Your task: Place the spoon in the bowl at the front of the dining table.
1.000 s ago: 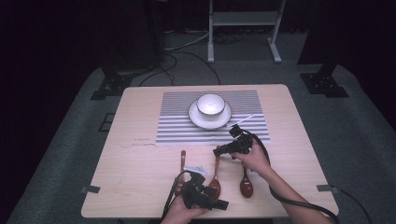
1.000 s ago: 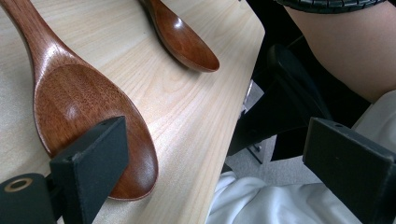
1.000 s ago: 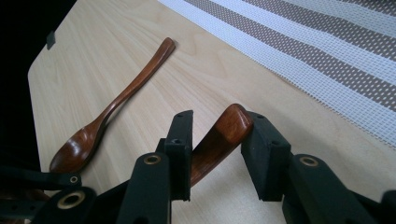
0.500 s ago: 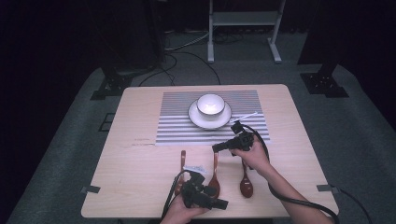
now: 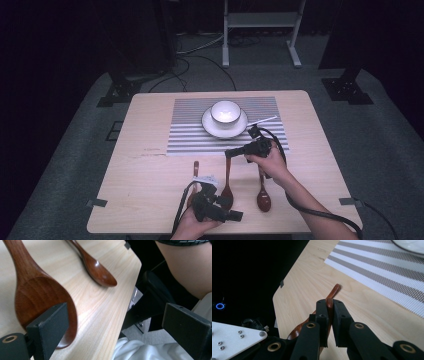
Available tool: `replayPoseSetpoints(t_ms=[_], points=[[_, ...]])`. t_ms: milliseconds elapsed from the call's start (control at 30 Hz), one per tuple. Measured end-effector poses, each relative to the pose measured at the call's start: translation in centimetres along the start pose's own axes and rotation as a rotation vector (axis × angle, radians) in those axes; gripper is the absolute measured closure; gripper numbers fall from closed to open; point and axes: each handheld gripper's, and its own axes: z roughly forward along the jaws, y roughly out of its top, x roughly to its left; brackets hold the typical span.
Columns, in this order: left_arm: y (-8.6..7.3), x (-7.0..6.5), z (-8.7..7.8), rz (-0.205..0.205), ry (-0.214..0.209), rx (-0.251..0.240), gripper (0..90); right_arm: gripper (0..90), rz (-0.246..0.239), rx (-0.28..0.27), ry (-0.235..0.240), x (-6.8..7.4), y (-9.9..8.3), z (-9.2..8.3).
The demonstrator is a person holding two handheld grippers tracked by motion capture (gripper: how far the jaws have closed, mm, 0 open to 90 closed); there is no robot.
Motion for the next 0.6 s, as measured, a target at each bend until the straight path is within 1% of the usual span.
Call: replayPoseSetpoints(t_ms=[100, 200, 367, 600], points=[[0.1, 0.0, -0.4, -0.002, 0.004, -0.018, 5.9, 83.2, -0.006, -0.006, -0.011, 0.0, 0.5, -0.4], [0.1, 0.1, -0.6, -0.004, 0.006, -0.028, 5.9, 83.3, -0.002, -0.02, -0.027, -0.1, 1.0, -0.9], [0.1, 0.2, -0.7, -0.007, 0.007, -0.028, 5.9, 83.3, 0.008, -0.055, -0.05, -0.3, 1.7, -1.7], [0.1, 0.3, -0.8, -0.011, 0.01, -0.029, 5.9, 83.2, 0.013, -0.083, -0.08, -0.3, 2.7, -2.6]])
